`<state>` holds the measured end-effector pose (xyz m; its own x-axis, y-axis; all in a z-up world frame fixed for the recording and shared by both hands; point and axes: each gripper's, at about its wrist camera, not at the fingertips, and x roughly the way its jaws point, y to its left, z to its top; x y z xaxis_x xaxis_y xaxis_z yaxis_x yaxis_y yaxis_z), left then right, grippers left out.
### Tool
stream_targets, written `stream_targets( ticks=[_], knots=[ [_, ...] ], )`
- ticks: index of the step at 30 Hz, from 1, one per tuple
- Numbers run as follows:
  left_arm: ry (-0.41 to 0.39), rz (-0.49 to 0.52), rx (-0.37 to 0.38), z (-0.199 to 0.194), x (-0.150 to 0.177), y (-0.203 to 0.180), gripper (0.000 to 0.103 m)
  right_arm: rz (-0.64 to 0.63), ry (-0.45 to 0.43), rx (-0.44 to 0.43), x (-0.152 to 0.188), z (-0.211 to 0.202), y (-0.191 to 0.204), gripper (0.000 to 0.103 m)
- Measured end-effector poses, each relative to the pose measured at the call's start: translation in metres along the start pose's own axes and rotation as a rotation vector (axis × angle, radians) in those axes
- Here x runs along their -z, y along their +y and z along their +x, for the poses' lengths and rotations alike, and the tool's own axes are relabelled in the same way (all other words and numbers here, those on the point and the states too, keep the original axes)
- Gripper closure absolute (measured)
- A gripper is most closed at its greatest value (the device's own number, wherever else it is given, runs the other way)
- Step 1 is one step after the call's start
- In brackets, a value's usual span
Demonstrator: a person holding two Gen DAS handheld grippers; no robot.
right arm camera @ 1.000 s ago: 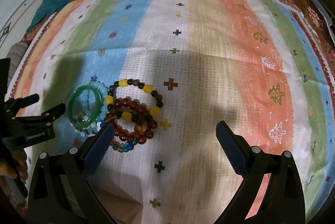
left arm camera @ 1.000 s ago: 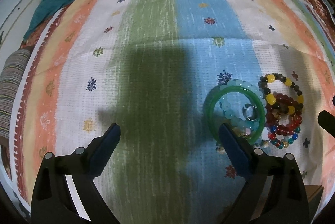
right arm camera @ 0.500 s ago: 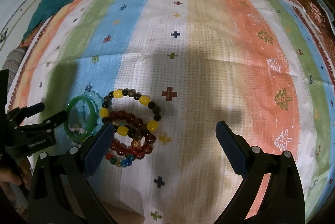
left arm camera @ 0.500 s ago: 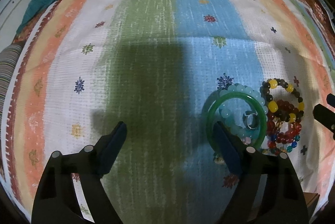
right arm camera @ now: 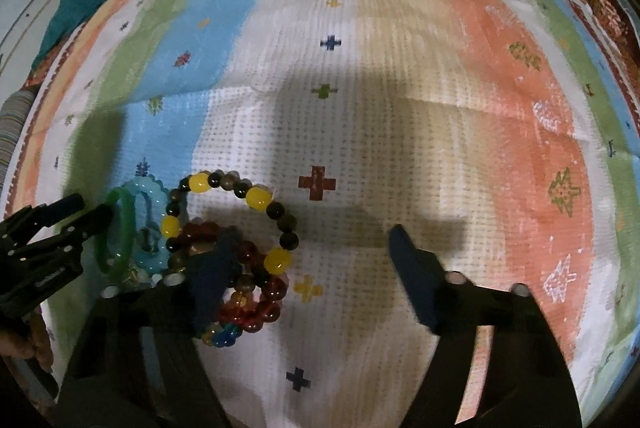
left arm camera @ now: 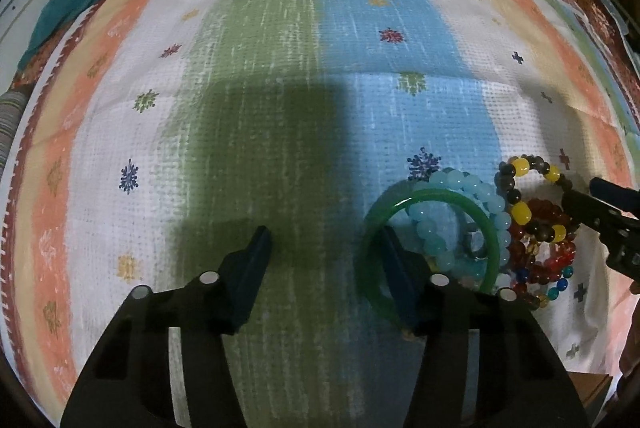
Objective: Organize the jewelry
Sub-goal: 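Grasp the green jade bangle with left gripper while right grasps yellow-black bead bracelet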
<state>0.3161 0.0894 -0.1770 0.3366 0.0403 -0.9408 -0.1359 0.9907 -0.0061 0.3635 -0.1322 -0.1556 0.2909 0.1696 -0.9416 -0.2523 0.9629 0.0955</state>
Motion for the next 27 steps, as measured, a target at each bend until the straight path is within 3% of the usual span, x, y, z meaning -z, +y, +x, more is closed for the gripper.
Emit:
stream_targets(
  ticks=[6, 10, 12, 27],
  knots=[
    [-0.007, 0.018, -0.036, 0.002, 0.001, -0.002, 0.087, -0.011, -0.008, 0.026, 0.001, 0.004, -0.002, 0.058],
    [-0.011, 0.017, -0.044, 0.001, 0.001, -0.001, 0.094, -0.025, -0.016, 0.033, 0.001, 0.004, -0.003, 0.074],
    [-0.014, 0.017, -0.048, -0.001, 0.001, -0.001, 0.096, -0.021, -0.016, 0.024, 0.0, 0.003, -0.005, 0.089],
    [-0.063, 0.006, -0.03, -0.042, 0.01, 0.0, 0.096, -0.038, -0.098, -0.032, 0.007, -0.043, 0.004, 0.09]
  ],
)
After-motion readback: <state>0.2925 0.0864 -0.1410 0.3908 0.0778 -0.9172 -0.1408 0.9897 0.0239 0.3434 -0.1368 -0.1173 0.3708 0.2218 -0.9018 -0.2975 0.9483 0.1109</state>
